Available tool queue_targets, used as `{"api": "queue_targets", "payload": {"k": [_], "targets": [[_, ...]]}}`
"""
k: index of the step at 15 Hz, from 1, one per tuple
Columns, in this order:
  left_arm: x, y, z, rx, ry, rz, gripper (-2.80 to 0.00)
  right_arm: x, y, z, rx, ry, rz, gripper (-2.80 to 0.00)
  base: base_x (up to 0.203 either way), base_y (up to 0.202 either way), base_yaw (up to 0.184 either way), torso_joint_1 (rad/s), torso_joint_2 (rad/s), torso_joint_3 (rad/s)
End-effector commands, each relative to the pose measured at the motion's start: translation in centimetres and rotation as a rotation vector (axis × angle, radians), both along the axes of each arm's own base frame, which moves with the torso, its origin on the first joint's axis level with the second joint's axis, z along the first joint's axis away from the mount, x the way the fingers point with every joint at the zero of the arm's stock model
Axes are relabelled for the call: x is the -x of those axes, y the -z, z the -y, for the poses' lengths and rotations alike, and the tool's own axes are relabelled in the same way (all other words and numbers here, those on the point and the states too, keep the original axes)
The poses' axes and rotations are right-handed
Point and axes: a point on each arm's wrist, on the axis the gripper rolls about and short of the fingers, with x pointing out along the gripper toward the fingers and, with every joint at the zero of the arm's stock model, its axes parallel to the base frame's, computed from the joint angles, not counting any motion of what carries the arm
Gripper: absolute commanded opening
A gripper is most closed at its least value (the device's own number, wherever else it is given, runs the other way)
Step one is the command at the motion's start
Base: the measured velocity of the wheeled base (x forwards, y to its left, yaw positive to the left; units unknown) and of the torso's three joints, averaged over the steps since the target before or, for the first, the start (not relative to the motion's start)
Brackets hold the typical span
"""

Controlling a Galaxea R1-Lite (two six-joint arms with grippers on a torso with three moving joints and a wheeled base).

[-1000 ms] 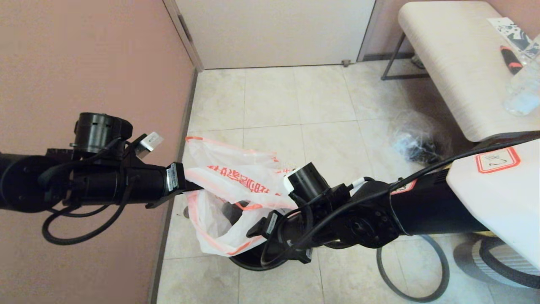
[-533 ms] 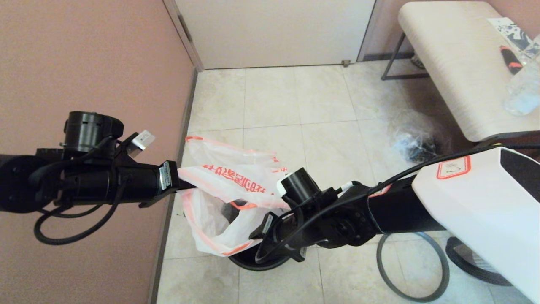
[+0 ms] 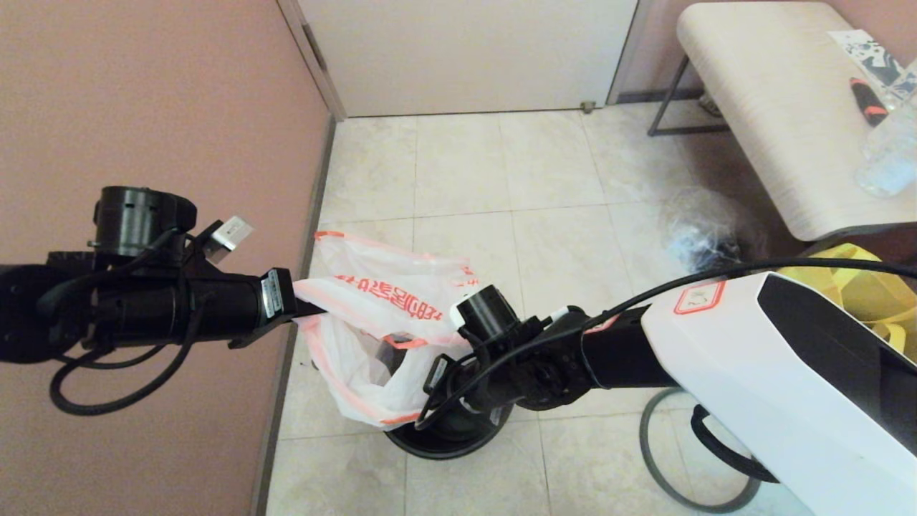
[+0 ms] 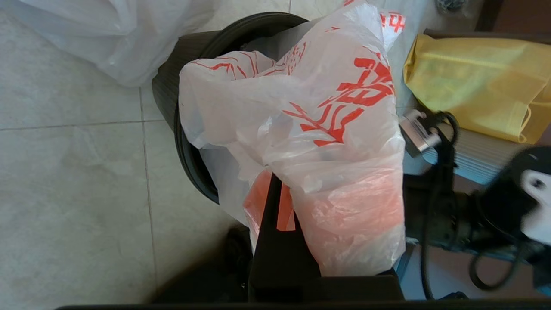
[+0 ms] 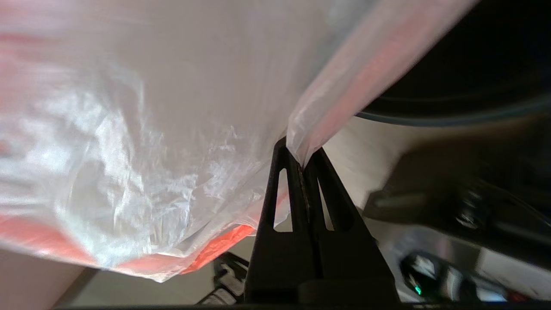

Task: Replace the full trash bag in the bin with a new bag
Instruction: Put the new garbage bag on the trash can

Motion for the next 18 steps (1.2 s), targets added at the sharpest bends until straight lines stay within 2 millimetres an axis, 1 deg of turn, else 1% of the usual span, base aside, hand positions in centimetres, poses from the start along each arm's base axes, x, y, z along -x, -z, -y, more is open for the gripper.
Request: {"api": "queue_targets", "payload": {"k": [1, 2, 4, 6, 7, 8, 9, 10, 11, 13, 15, 18], "targets": [[0.4, 0.0, -0.1, 0.003, 0.002, 0.0, -2.8, 0.1, 0.7, 0.1, 0.048, 0.002, -0.041, -2.8, 0.0, 0.0, 0.0, 0.0, 0.0, 0.0], [0.5, 0.3, -0.1, -0.003, 0.006, -0.009, -2.8, 0.3, 0.9, 0.5, 0.09, 0.001, -0.053, -2.8, 0.0, 0.0, 0.0, 0.0, 0.0, 0.0], [0.4, 1.6, 0.0, -0.039, 0.022, -0.045, -2.8, 0.2, 1.3, 2.8, 0.213, 0.036, -0.061, -2.8, 0.0, 0.0, 0.0, 0.0, 0.0, 0.0], [-0.1, 2.6, 0.3, -0.082, 0.065, -0.053, -2.8, -1.9, 0.3, 5.9, 0.22, 0.096, -0.035, -2.8, 0.0, 0.0, 0.0, 0.0, 0.0, 0.0], [-0.3, 2.8, 1.0, -0.095, 0.097, -0.054, -2.8, -2.9, -0.6, 7.2, 0.213, 0.112, -0.001, -2.8, 0.0, 0.0, 0.0, 0.0, 0.0, 0.0], [-0.4, 3.2, 1.7, -0.114, 0.126, -0.064, -2.8, -3.8, -1.6, 8.2, 0.205, 0.123, 0.035, -2.8, 0.0, 0.0, 0.0, 0.0, 0.0, 0.0], [-0.4, 3.7, 2.3, -0.14, 0.148, -0.082, -2.8, -4.1, -2.1, 8.7, 0.213, 0.125, 0.053, -2.8, 0.0, 0.0, 0.0, 0.0, 0.0, 0.0], [-0.4, 4.7, 3.1, -0.171, 0.172, -0.127, -2.8, -3.8, -2.2, 8.9, 0.224, 0.122, 0.043, -2.8, 0.0, 0.0, 0.0, 0.0, 0.0, 0.0], [-0.2, 5.9, 3.9, -0.206, 0.202, -0.18, -2.8, -3.1, -1.8, 9.0, 0.251, 0.11, 0.013, -2.8, 0.0, 0.0, 0.0, 0.0, 0.0, 0.0], [0.7, 9.2, 5.0, -0.271, 0.235, -0.294, -2.8, -2.3, -0.7, 8.8, 0.291, 0.1, -0.015, -2.8, 0.0, 0.0, 0.0, 0.0, 0.0, 0.0], [1.2, 12.0, 5.2, -0.309, 0.239, -0.363, -2.8, -2.4, 0.5, 8.7, 0.323, 0.106, -0.029, -2.8, 0.0, 0.0, 0.0, 0.0, 0.0, 0.0], [1.2, 16.1, 5.5, -0.336, 0.242, -0.4, -2.8, -2.3, 1.6, 8.7, 0.344, 0.103, -0.051, -2.8, 0.0, 0.0, 0.0, 0.0, 0.0, 0.0]]}}
